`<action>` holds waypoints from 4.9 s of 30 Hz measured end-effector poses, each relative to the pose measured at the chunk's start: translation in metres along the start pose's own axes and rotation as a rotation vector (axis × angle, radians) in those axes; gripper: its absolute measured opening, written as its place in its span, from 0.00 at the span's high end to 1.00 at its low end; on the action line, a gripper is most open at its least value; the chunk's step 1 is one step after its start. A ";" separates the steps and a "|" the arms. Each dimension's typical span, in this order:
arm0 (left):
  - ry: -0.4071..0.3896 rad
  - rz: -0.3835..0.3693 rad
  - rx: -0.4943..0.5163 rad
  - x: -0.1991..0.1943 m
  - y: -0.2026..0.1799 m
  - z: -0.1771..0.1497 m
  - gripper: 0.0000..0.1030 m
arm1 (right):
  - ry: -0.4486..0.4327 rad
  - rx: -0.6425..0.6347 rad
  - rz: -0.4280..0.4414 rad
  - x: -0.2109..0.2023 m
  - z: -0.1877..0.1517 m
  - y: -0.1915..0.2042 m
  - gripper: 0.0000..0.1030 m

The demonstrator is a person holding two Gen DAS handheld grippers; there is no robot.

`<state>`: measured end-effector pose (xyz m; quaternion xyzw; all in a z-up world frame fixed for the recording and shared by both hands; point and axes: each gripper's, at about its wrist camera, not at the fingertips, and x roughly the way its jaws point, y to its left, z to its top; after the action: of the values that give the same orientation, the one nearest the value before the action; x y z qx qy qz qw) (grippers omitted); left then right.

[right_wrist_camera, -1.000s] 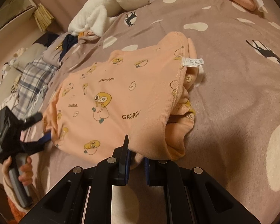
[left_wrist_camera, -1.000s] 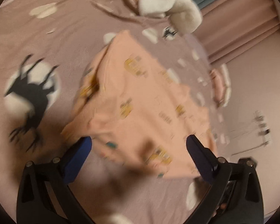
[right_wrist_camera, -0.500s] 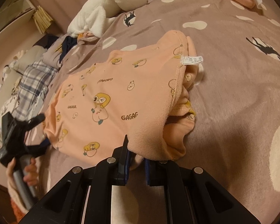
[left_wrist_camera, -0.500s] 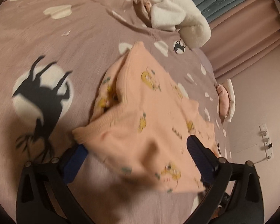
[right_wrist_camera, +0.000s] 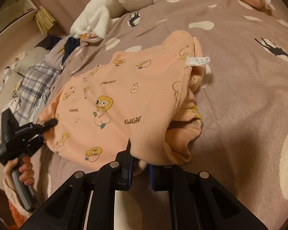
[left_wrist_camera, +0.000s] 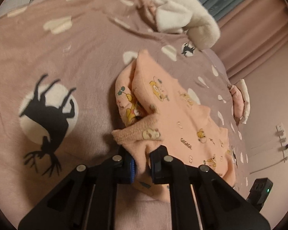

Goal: Fold small clothes

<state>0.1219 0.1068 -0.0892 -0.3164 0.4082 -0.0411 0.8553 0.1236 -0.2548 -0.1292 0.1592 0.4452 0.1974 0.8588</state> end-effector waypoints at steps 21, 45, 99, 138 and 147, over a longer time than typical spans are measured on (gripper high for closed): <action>0.027 -0.025 0.017 -0.037 0.001 -0.035 0.91 | -0.032 -0.018 -0.018 -0.024 -0.001 0.000 0.91; -0.044 0.168 0.010 -0.093 0.029 -0.014 0.79 | -0.138 -0.133 -0.155 -0.067 0.008 0.035 0.91; -0.146 0.294 0.165 -0.039 0.062 -0.016 0.00 | -0.152 0.361 -0.108 0.009 0.002 0.017 0.24; -0.140 0.267 0.157 -0.046 0.068 -0.019 0.00 | -0.137 -0.243 -0.031 0.041 0.017 0.197 0.90; -0.148 0.243 0.131 -0.050 0.072 -0.017 0.00 | -0.082 -0.243 0.101 0.046 0.013 0.212 0.90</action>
<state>0.0627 0.1716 -0.1049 -0.2106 0.3759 0.0594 0.9005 0.1167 -0.0490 -0.0590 0.0840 0.3740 0.2862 0.8781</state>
